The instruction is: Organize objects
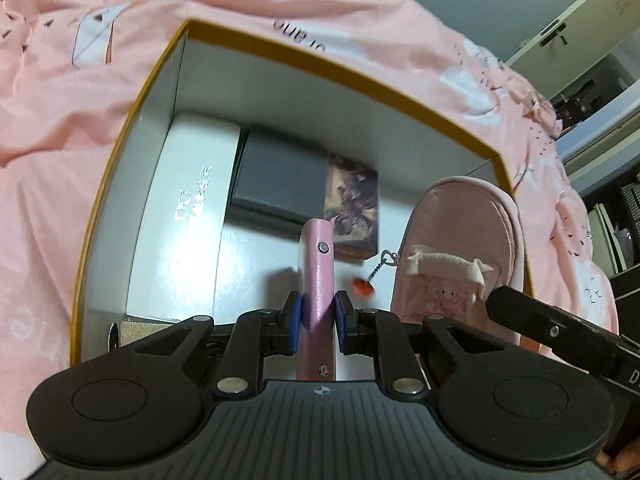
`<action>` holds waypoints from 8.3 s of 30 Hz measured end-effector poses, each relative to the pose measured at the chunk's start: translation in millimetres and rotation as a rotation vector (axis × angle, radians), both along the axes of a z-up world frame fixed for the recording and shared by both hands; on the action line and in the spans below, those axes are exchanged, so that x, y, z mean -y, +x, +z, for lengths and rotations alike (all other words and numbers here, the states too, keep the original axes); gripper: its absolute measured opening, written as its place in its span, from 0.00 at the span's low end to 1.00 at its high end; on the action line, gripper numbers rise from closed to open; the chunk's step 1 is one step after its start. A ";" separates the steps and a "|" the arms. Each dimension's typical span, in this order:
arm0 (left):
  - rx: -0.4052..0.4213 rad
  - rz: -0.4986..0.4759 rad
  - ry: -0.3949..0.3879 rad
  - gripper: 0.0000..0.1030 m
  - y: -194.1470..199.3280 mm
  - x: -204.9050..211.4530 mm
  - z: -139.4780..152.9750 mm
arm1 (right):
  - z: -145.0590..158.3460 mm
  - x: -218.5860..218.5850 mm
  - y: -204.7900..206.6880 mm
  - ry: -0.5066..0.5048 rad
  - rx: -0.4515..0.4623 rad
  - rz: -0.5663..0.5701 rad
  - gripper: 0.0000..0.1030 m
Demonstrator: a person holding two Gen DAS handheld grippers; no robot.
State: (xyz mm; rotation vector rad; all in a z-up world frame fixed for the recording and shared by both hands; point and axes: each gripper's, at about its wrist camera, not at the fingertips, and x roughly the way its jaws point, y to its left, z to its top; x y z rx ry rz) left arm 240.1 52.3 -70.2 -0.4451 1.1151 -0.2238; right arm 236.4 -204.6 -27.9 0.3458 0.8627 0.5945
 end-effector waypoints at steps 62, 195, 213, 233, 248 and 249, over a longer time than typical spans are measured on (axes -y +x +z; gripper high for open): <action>0.135 0.068 0.126 0.32 -10.8 -40.4 30.1 | -34.7 -73.6 50.4 -0.226 -0.219 0.133 0.60; -0.078 -0.060 0.068 0.76 -130.2 37.0 -29.6 | -67.1 -1.7 -163.6 -0.335 -0.153 0.051 0.57; -0.111 -0.142 0.078 0.80 -130.8 46.2 -39.3 | -65.0 -27.9 -140.0 -0.506 -0.073 0.127 0.53; 0.075 -0.183 -0.017 0.04 -150.8 34.8 7.4 | -11.3 13.1 -153.9 -0.299 -0.011 0.017 0.47; 0.081 -0.353 0.099 0.58 -166.3 84.6 -0.9 | -44.3 34.8 -160.0 -0.271 -0.152 -0.054 0.47; 0.089 -0.372 0.116 0.58 -167.7 88.4 -0.5 | -46.6 35.8 -159.6 -0.242 -0.166 -0.055 0.47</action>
